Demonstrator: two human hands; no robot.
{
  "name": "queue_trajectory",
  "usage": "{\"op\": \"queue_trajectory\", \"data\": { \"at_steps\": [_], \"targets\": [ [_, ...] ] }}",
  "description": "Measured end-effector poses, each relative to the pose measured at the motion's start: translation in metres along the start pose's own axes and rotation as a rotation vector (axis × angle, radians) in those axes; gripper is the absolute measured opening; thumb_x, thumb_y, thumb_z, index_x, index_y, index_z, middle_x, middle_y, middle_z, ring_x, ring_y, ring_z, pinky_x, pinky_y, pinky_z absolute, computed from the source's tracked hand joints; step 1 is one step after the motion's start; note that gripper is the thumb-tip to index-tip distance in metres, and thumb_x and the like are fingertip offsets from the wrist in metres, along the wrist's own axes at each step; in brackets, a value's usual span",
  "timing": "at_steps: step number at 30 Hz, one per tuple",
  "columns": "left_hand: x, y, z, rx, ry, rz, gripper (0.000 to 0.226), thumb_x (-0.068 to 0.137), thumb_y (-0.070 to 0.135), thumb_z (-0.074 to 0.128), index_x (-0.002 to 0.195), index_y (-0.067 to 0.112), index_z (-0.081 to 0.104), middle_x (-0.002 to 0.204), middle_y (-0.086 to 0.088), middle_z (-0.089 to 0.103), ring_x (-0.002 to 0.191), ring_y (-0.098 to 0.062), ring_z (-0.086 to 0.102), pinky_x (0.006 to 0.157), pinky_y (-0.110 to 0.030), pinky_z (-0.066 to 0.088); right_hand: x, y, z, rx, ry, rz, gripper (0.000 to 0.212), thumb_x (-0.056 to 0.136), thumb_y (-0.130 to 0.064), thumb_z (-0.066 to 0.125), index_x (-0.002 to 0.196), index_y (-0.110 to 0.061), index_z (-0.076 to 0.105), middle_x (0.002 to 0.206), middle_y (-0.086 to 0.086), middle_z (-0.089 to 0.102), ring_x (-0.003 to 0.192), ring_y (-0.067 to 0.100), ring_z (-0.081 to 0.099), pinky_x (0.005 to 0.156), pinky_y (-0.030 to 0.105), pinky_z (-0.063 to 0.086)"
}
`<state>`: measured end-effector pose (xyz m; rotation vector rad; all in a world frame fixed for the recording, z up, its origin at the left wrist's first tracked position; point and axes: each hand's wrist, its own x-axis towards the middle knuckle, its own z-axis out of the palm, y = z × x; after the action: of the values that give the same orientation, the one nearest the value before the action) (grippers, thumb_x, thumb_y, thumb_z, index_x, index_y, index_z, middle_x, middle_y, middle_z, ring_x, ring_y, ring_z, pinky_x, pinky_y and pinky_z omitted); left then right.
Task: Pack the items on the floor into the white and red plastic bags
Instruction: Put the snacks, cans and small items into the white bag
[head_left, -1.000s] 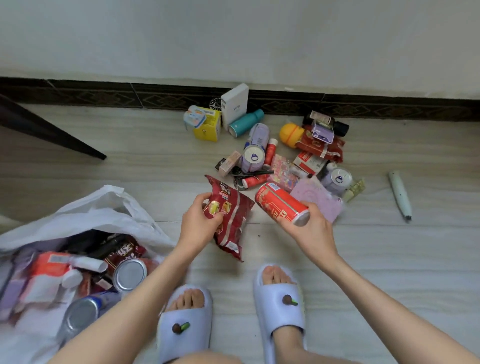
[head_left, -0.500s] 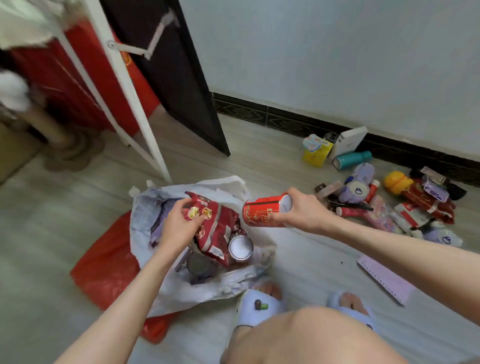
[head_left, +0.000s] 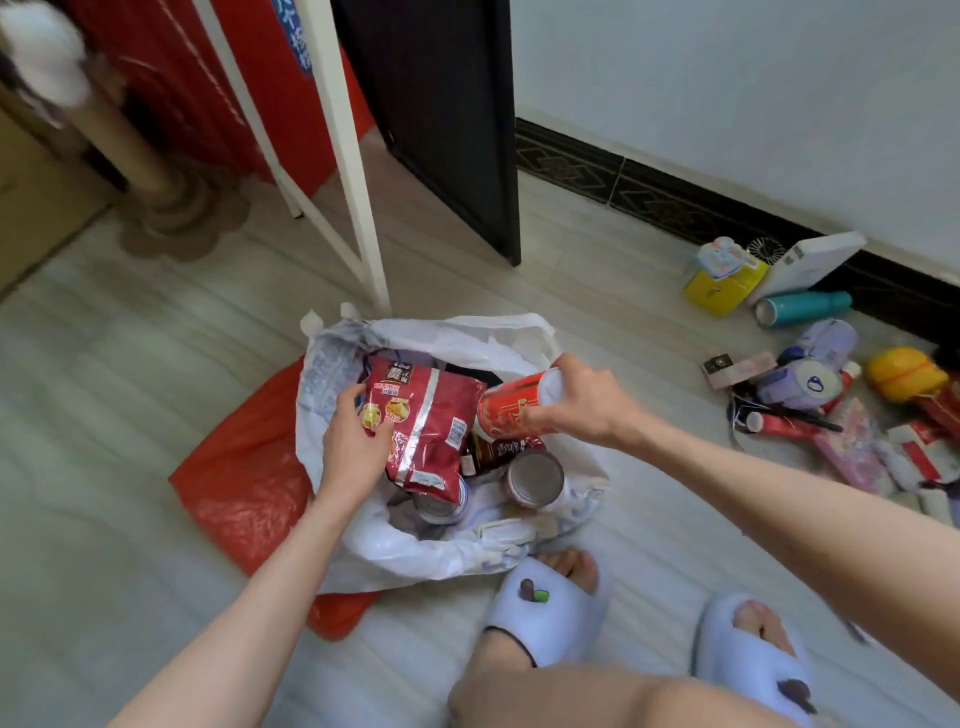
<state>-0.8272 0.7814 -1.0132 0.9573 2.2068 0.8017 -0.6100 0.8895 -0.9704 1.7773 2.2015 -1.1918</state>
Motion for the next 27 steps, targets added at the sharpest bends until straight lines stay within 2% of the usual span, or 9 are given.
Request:
{"op": "queue_trajectory", "data": {
  "at_steps": [2, 6, 9, 11, 16, 18, 23, 27],
  "targets": [
    [0.006, -0.005, 0.004, 0.107, 0.013, 0.013, 0.052, 0.085, 0.006, 0.059, 0.132, 0.006, 0.037, 0.126, -0.014, 0.050, 0.115, -0.027, 0.047, 0.089, -0.029, 0.036, 0.002, 0.005, 0.002, 0.011, -0.007, 0.009, 0.052, 0.066, -0.045, 0.070, 0.104, -0.019, 0.046, 0.102, 0.008, 0.059, 0.092, 0.028, 0.055, 0.073, 0.032, 0.046],
    [0.007, -0.004, 0.012, 0.199, 0.024, 0.083, 0.053, 0.087, 0.002, 0.052, 0.136, 0.009, 0.033, 0.133, -0.016, 0.039, 0.122, -0.027, 0.039, 0.096, -0.030, 0.032, 0.001, 0.010, 0.003, 0.024, -0.068, 0.001, 0.062, 0.064, -0.047, 0.070, 0.112, -0.020, 0.043, 0.104, 0.009, 0.060, 0.090, 0.027, 0.054, 0.074, 0.030, 0.044],
    [0.009, -0.009, 0.010, 0.254, 0.048, 0.140, 0.053, 0.087, 0.005, 0.057, 0.135, 0.009, 0.036, 0.131, -0.017, 0.041, 0.122, -0.029, 0.039, 0.099, -0.036, 0.033, -0.007, 0.002, 0.007, 0.003, -0.144, -0.098, 0.070, 0.063, -0.052, 0.072, 0.118, -0.020, 0.042, 0.102, 0.004, 0.056, 0.089, 0.022, 0.050, 0.074, 0.029, 0.040],
    [0.011, -0.012, 0.007, 0.300, 0.059, 0.162, 0.053, 0.086, 0.010, 0.060, 0.134, 0.009, 0.038, 0.129, -0.017, 0.043, 0.121, -0.030, 0.041, 0.100, -0.038, 0.034, -0.011, -0.007, 0.014, -0.115, -0.194, -0.225, 0.071, 0.065, -0.053, 0.072, 0.120, -0.022, 0.041, 0.099, 0.002, 0.049, 0.086, 0.021, 0.047, 0.072, 0.028, 0.038],
    [0.004, -0.013, 0.008, 0.378, 0.014, 0.210, 0.054, 0.085, 0.008, 0.056, 0.135, 0.010, 0.036, 0.131, -0.016, 0.040, 0.122, -0.031, 0.038, 0.100, -0.042, 0.033, -0.015, -0.026, 0.035, -0.499, -0.215, -0.432, 0.064, 0.074, -0.046, 0.066, 0.124, -0.017, 0.039, 0.109, 0.016, 0.049, 0.096, 0.029, 0.049, 0.069, 0.030, 0.035],
    [0.001, -0.014, 0.010, 0.381, -0.001, 0.208, 0.056, 0.084, 0.008, 0.056, 0.136, 0.011, 0.035, 0.133, -0.016, 0.039, 0.122, -0.031, 0.038, 0.101, -0.044, 0.034, -0.013, -0.030, 0.036, -0.560, -0.221, -0.448, 0.065, 0.074, -0.045, 0.066, 0.125, -0.016, 0.039, 0.110, 0.017, 0.049, 0.098, 0.030, 0.048, 0.069, 0.033, 0.038],
    [0.000, -0.015, 0.011, 0.395, -0.021, 0.181, 0.061, 0.083, 0.010, 0.059, 0.138, 0.013, 0.032, 0.134, -0.017, 0.037, 0.121, -0.033, 0.037, 0.100, -0.045, 0.034, -0.009, -0.037, 0.033, -0.673, -0.253, -0.545, 0.068, 0.075, -0.035, 0.068, 0.131, -0.021, 0.034, 0.119, 0.017, 0.044, 0.109, 0.030, 0.043, 0.082, 0.039, 0.046],
    [0.002, -0.016, 0.012, 0.391, -0.026, 0.184, 0.061, 0.082, 0.009, 0.059, 0.137, 0.012, 0.033, 0.135, -0.017, 0.037, 0.121, -0.033, 0.037, 0.100, -0.043, 0.033, -0.008, -0.039, 0.030, -0.729, -0.303, -0.582, 0.070, 0.074, -0.029, 0.069, 0.134, -0.024, 0.034, 0.122, 0.014, 0.041, 0.111, 0.028, 0.040, 0.084, 0.038, 0.044]
  ]
}}
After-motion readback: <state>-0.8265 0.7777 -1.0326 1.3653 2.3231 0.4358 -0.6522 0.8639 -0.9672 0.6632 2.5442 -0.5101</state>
